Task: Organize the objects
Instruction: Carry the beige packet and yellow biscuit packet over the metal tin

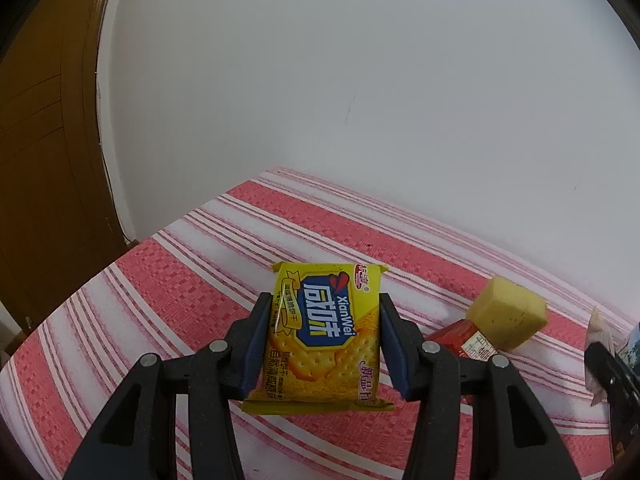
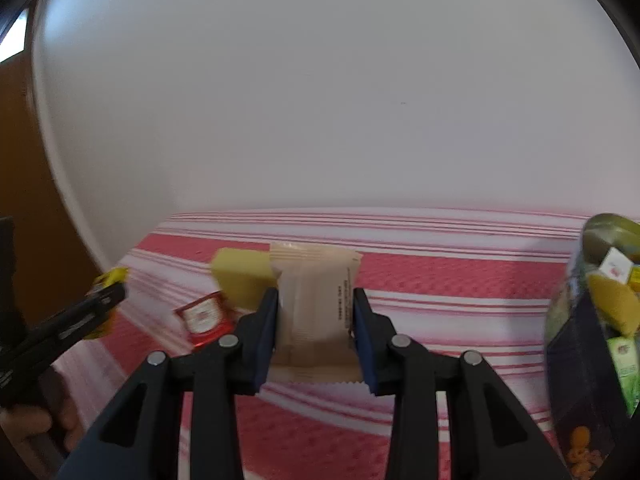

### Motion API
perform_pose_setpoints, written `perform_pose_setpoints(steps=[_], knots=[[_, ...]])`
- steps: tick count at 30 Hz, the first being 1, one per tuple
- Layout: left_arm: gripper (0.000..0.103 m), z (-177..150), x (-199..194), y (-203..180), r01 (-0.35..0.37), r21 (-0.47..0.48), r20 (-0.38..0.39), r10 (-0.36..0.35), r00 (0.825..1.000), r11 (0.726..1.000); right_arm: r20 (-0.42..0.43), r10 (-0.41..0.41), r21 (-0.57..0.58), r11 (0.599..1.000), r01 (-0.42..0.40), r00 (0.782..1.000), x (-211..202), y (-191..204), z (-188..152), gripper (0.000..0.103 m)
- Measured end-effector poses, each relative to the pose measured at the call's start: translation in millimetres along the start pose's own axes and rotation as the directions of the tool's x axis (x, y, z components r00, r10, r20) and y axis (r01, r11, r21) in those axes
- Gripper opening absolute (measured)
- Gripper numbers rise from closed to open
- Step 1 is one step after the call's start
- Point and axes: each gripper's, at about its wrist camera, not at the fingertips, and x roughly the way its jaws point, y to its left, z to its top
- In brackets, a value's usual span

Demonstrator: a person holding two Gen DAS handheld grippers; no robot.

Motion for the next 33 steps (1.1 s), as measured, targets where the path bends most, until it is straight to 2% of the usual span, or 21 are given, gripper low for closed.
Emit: perform_pose_setpoints(steps=[5,17,33], knots=[[0.053,-2,-7,-3,-0.006,0.000,0.022,0.006,1.000,1.000,0.014,0.015,-0.004,1.000,-0.015,1.000,-15,-5,-5,0.036],[0.053,-14,-37,-27,-0.071,0.099,0.109,0.060,0.992,0.993,0.030,-0.052,0.009,0.999,0.051,0.998,-33,-14,-6,0.036],[0.053,-31,-40,-50,-0.045,0.112,0.082,0.036,0.996,0.993,0.070,-0.121,0.002,0.993,0.121,0.990,-54,-27,-14,0.036]])
